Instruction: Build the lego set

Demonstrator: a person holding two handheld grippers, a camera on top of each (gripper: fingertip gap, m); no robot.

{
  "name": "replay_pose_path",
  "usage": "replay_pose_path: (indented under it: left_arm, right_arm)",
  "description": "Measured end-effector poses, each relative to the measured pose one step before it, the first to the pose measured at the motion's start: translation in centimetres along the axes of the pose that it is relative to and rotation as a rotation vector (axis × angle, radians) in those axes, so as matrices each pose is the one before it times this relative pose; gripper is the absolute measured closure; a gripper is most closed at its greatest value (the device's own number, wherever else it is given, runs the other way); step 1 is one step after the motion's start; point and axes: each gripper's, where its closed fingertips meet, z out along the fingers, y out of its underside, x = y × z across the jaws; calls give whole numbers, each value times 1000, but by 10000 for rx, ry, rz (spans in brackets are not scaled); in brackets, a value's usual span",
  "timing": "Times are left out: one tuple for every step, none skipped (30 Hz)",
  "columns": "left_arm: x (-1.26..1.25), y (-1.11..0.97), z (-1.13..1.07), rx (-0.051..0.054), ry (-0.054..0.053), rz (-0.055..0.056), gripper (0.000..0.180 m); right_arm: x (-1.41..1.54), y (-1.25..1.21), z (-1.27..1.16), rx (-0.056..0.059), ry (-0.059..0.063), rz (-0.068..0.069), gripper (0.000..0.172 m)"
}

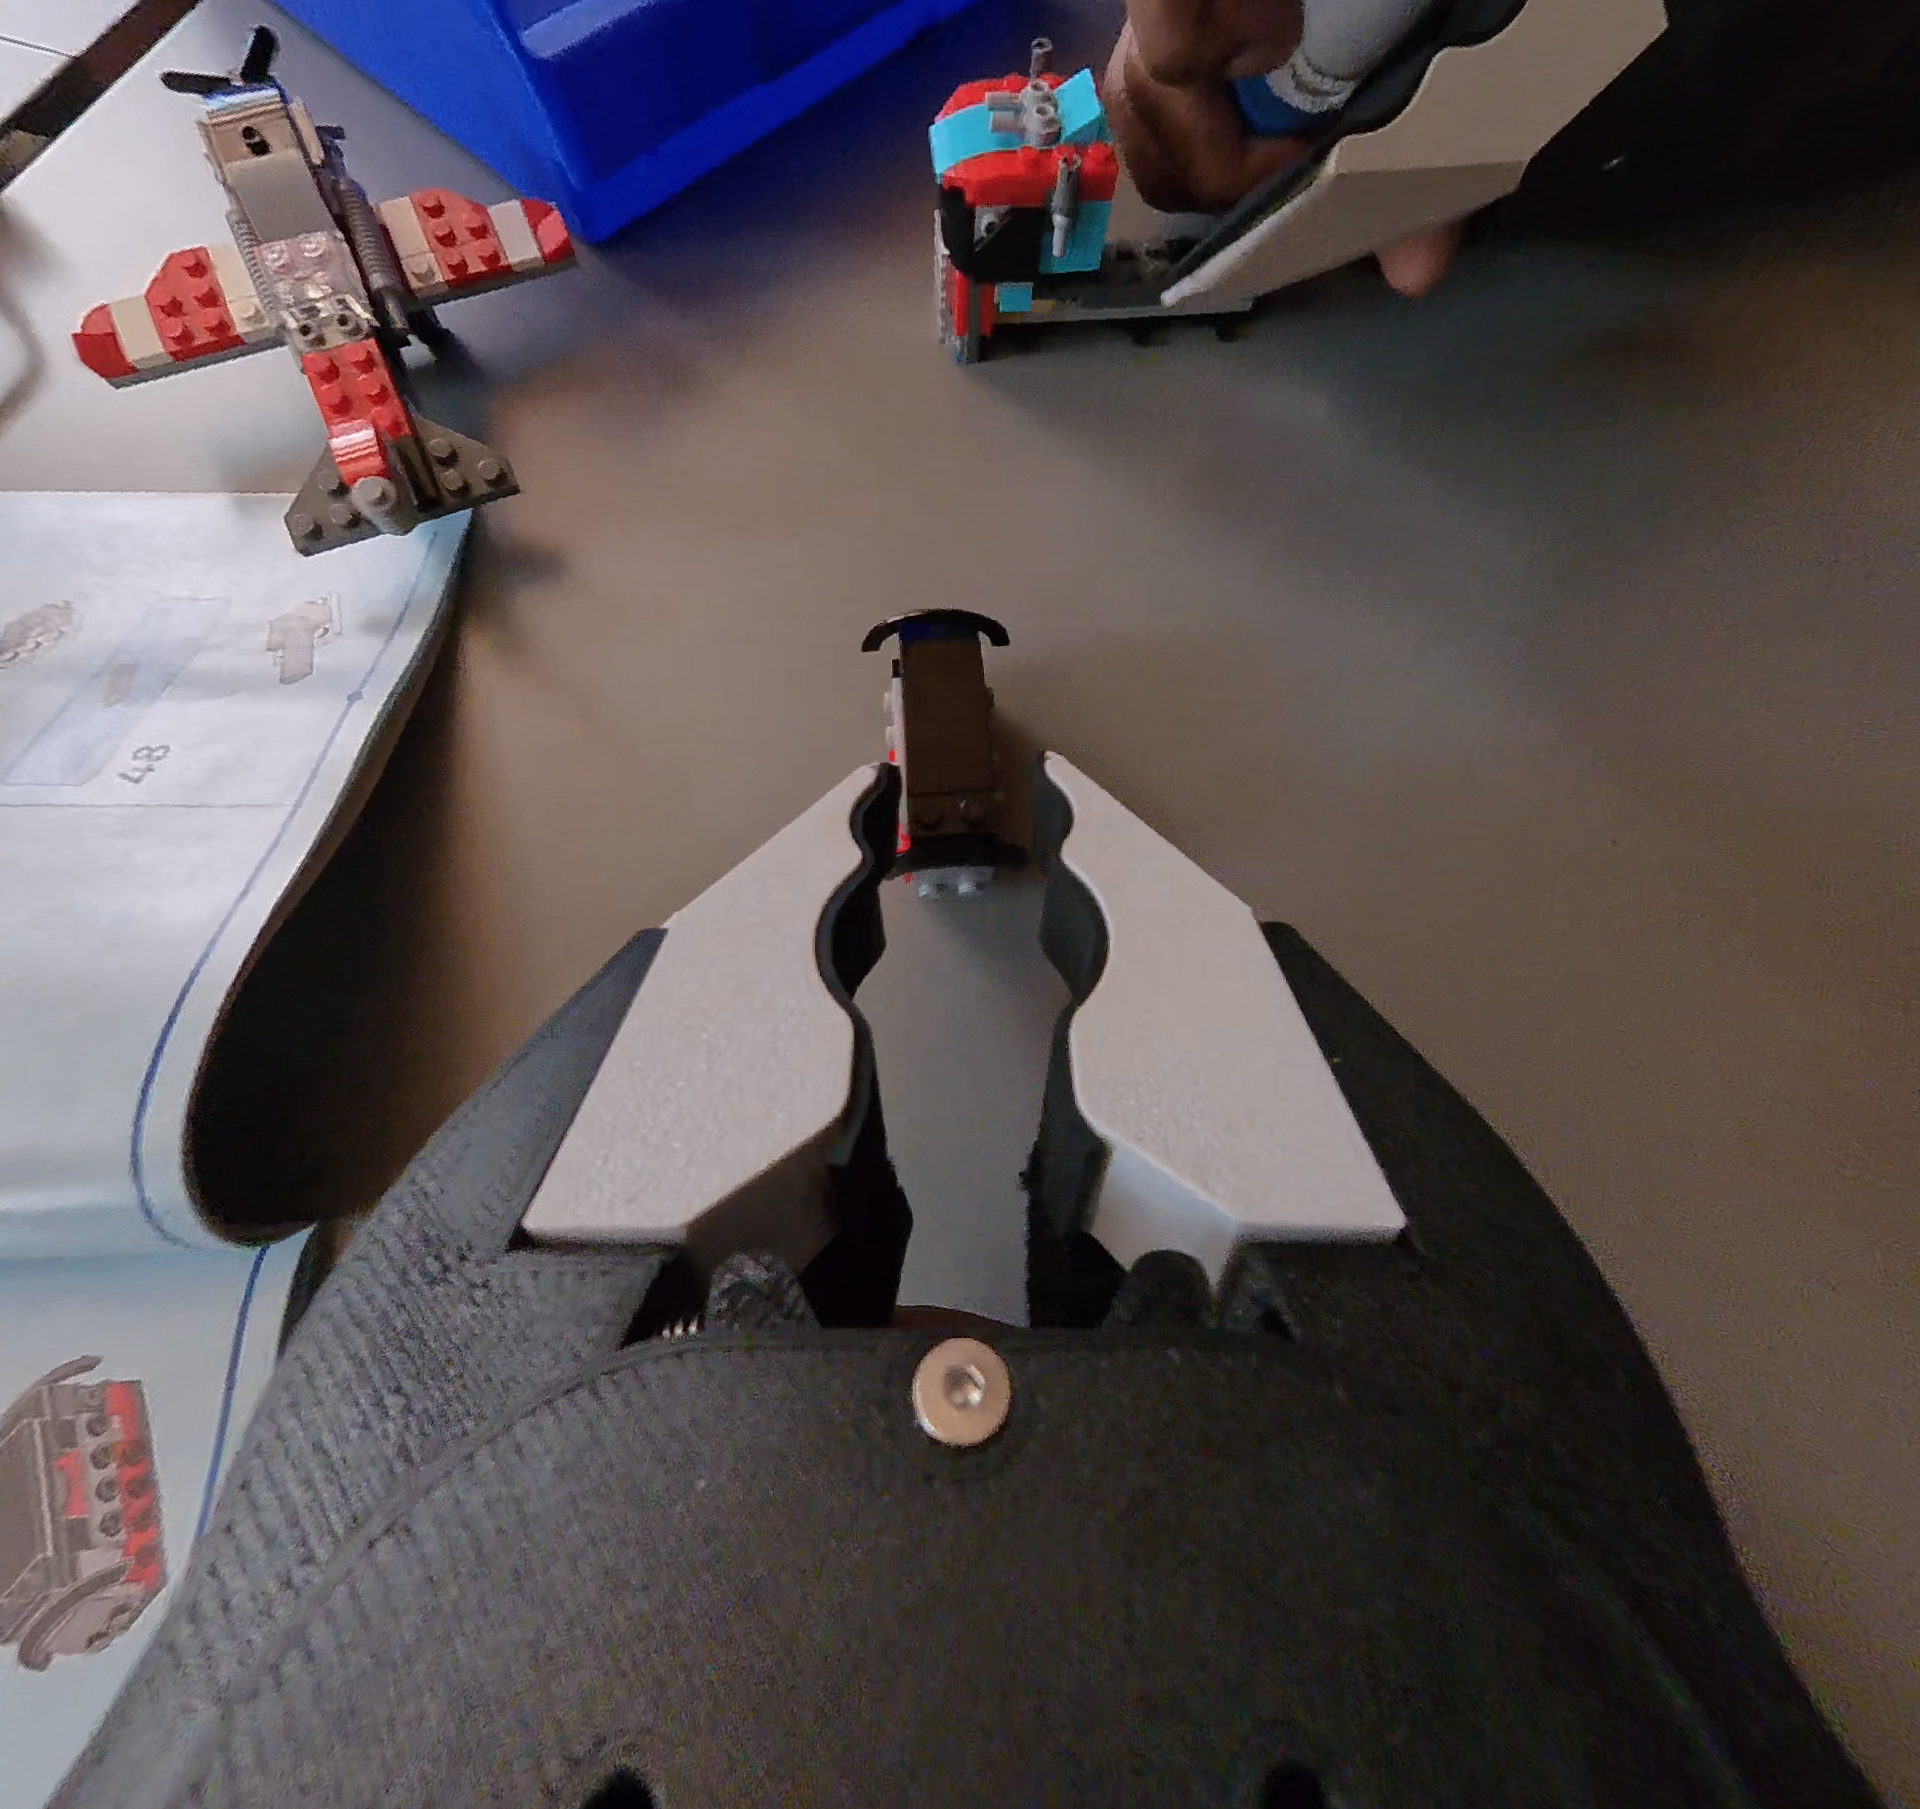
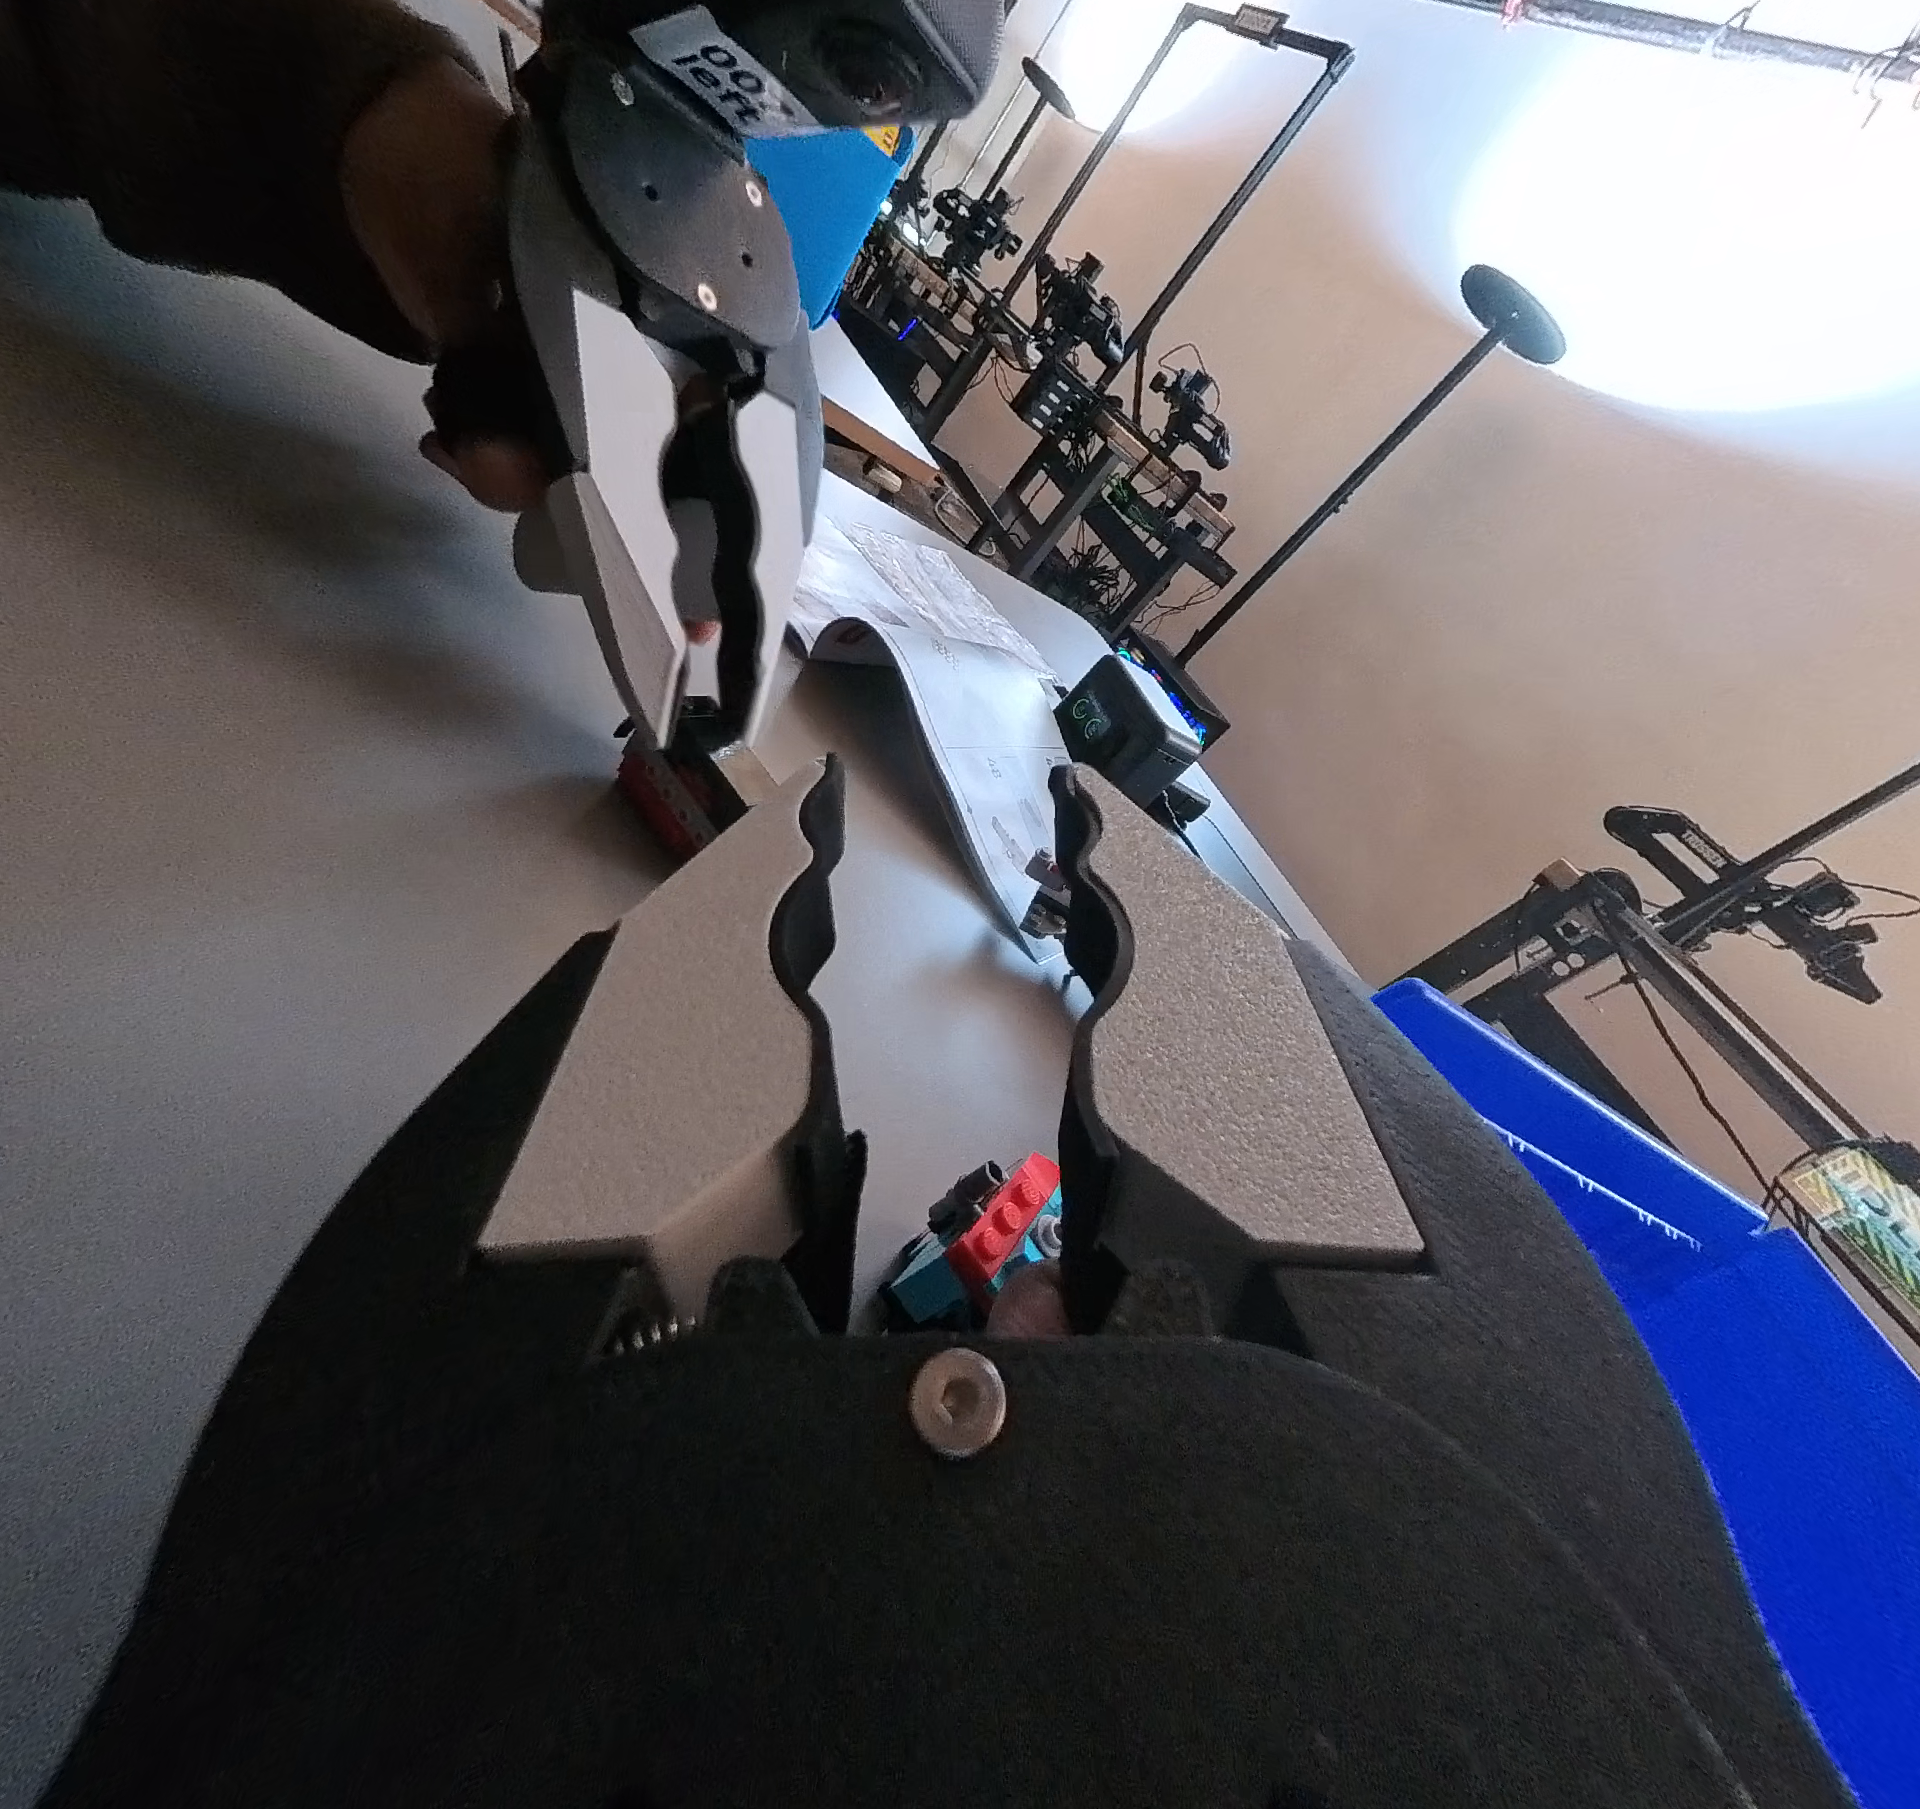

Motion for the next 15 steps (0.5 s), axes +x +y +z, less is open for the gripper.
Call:
replay_pose_path:
  left_arm:
    - [106, -18, 202, -27, 32, 18, 159]
    - [-3, -69, 210, -6, -36, 20, 162]
    - [-28, -172, 211, 38, -34, -28, 163]
    - [-60, -235, 259, 52, -39, -72, 163]
    - [-84, -244, 329, 45, -56, -81, 163]
    - [-59, -297, 378, 53, -51, -51, 163]
    - [-49, -323, 423, 47, -52, -26, 163]
    - [-91, -340, 479, 49, -61, -30, 163]
    - [-72, -356, 478, 57, -44, -31, 163]
    - [-103, -240, 470, 6, -50, -23, 163]
    - [-126, -44, 403, -89, -64, 9, 161]
    - [-164, -136, 179, 2, -113, 54, 155]
    - [-124, -158, -60, 73, -99, 86, 147]
    - [-14, -269, -316, 210, -25, 119, 142]
    - [53, -444, -540, 381, 39, 132, 139]
  right_arm:
    - [3, -37, -4, 13, 9, 2, 130]
    - [-2, -20, 10, 6, 15, -12, 130]
    - [-2, -18, 10, 1, 15, -20, 130]
    - [-7, -4, -1, -1, 4, -16, 130]
    - [-2, 3, 6, -4, 8, -9, 130]
    - [39, 22, -7, -10, 28, -9, 130]
    - [71, 9, -9, -12, 43, -7, 130]
    - [82, 41, -10, -20, 36, 5, 130]
    - [65, 67, -8, -31, 30, 14, 130]
    - [79, 73, -15, -41, 37, 15, 131]
    - [85, 35, -37, -26, 41, 27, 131]
    - [94, 17, -53, -23, 36, 45, 131]
    - [88, 3, -62, -17, 29, 55, 131]
    - [78, 1, -83, -15, 23, 57, 132]
    - [64, 1, -83, -16, 16, 63, 132]
